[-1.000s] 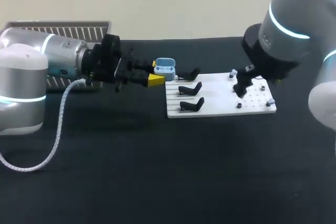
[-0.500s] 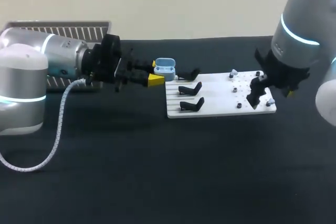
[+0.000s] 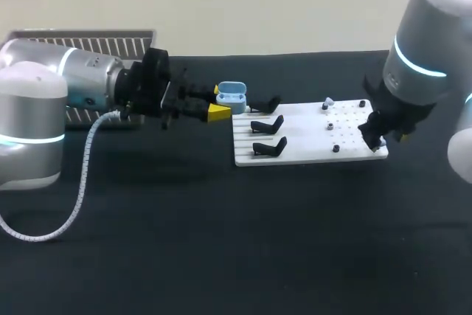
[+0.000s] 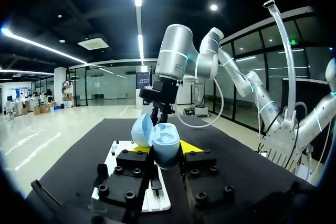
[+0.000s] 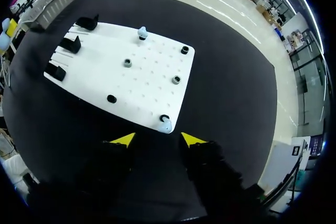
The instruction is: Pick up each earbud case from the left stands, insert the matching earbuds, close the lid, and place the case in the box.
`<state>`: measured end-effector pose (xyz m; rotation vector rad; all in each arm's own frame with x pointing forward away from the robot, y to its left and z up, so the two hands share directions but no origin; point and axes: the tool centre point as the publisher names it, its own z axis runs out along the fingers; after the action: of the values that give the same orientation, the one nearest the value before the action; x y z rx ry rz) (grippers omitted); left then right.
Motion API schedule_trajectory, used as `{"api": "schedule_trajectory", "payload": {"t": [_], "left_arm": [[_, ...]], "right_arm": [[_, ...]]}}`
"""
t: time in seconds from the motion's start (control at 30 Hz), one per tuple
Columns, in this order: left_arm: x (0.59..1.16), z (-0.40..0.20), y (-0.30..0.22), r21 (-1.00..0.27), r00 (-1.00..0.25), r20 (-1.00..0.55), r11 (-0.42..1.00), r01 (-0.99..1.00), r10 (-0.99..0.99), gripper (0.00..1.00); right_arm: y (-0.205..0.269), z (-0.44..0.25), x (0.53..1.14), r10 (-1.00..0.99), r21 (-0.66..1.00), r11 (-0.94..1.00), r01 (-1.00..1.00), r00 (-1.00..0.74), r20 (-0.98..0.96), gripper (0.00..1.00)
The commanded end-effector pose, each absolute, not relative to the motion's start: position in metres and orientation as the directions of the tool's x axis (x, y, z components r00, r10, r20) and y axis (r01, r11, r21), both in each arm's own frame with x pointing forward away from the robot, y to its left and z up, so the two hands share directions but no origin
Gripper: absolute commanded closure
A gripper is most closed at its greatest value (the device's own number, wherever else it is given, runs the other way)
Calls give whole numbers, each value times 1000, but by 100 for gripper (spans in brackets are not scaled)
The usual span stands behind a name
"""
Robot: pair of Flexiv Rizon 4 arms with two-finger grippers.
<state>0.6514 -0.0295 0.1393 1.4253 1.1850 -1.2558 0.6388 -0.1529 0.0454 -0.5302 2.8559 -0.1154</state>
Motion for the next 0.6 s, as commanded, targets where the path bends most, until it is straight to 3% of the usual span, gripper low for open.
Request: {"api": "schedule_trajectory", "payload": {"t": [0.03, 0.6], "left_arm": [[650, 139, -29, 23, 40, -994, -162, 986, 103, 100], [650, 139, -29, 23, 40, -994, -162, 986, 103, 100]], "right_arm": [[-153, 37, 641, -360, -141, 932, -335, -903, -235, 54], [-155, 26, 651, -337, -165, 938, -304, -912, -235, 58]]}}
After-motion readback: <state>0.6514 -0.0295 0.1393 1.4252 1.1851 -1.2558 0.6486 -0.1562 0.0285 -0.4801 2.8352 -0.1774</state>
